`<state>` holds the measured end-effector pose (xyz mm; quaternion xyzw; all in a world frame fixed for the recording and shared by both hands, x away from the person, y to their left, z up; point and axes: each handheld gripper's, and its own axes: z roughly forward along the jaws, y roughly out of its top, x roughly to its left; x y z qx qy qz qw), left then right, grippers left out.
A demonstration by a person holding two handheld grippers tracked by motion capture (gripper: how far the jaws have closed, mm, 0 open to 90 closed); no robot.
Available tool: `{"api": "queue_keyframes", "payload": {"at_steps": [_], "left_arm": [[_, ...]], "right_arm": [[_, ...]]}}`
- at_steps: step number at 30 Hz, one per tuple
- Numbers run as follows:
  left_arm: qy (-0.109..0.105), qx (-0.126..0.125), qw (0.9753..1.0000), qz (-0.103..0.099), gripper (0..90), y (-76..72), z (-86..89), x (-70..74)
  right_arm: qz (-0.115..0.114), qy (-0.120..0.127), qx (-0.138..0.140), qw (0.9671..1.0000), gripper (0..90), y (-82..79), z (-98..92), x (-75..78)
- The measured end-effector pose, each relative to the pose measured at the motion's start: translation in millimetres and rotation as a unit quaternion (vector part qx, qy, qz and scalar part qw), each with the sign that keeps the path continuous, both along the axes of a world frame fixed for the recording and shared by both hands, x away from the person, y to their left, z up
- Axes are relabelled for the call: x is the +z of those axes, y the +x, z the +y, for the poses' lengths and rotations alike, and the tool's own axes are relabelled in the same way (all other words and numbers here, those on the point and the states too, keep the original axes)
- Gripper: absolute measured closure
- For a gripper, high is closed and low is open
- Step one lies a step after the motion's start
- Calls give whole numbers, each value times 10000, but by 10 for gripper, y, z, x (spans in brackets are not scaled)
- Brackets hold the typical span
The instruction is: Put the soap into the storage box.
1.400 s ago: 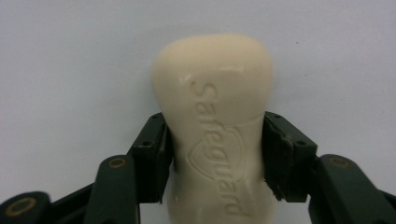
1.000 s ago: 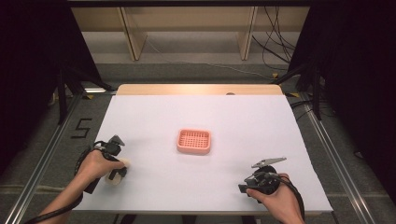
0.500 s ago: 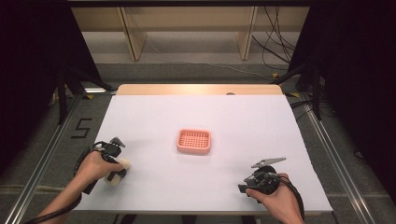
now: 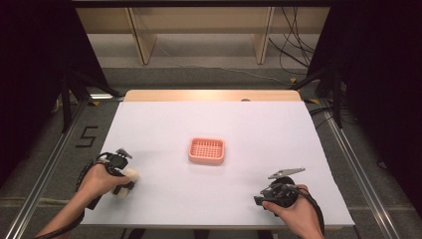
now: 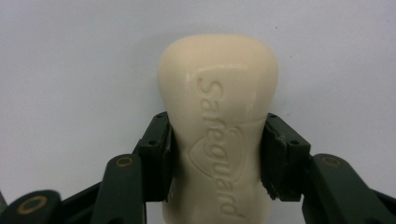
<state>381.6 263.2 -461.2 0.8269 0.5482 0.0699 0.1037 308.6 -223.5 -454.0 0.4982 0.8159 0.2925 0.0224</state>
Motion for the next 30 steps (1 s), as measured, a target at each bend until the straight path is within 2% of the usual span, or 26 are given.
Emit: {"api": "queue_keyframes", "payload": {"at_steps": [1,2,3,4,8,9,11,12,15,17,18,19,21,23,25,27,28,30], "left_arm": [[-81,-73,9999,-59,494,3,12,-3],[-69,-87,9999,-61,494,-3,19,15],[-185,3,9998,-69,494,-16,14,24],[-186,105,9996,-174,494,-32,6,32],[-230,104,9993,-261,494,-55,18,83],[-289,128,9990,-324,494,-64,17,85],[-250,62,9990,-358,494,-67,21,98],[-133,-248,9988,-408,494,-57,46,130],[-161,-313,9986,-387,494,-73,32,158],[-178,-414,9978,-483,494,-80,25,164],[-161,-551,9973,-463,494,-71,30,171],[-161,-551,9973,-463,494,-71,30,171],[-200,-640,9961,-565,494,-86,-3,166],[-114,-800,9951,-574,494,-87,-25,174],[-135,-932,9940,-549,494,-79,-40,169],[-132,-933,9938,-587,494,-77,-56,163],[-109,-1061,9925,-600,494,-77,-68,171],[-107,-1137,9912,-675,494,-71,-94,169]], "right_arm": [[-95,-53,87,9999,572,14,-18,-2],[-82,-45,67,9999,572,13,-16,-1],[-77,-41,57,9999,572,12,-15,0],[-77,-39,56,9999,572,12,-15,1],[-152,-23,90,9998,572,22,-21,-10],[-84,-142,116,9998,572,20,-28,10],[-88,-149,115,9998,572,21,-29,10],[-197,-71,69,9998,572,24,-27,-8],[-220,-71,89,9997,572,24,-30,-8],[-227,-77,86,9997,572,25,-29,-8],[-220,-72,84,9997,572,24,-28,-7],[-232,-78,85,9997,571,25,-30,-8],[-234,-81,61,9997,570,25,-30,-8],[-236,-97,44,9997,569,28,-33,-9],[-232,-82,46,9997,568,26,-34,-5],[-235,-85,47,9997,568,26,-35,-4],[-244,-81,44,9997,568,26,-34,-6],[-235,-73,27,9997,567,24,-32,-5]]}}
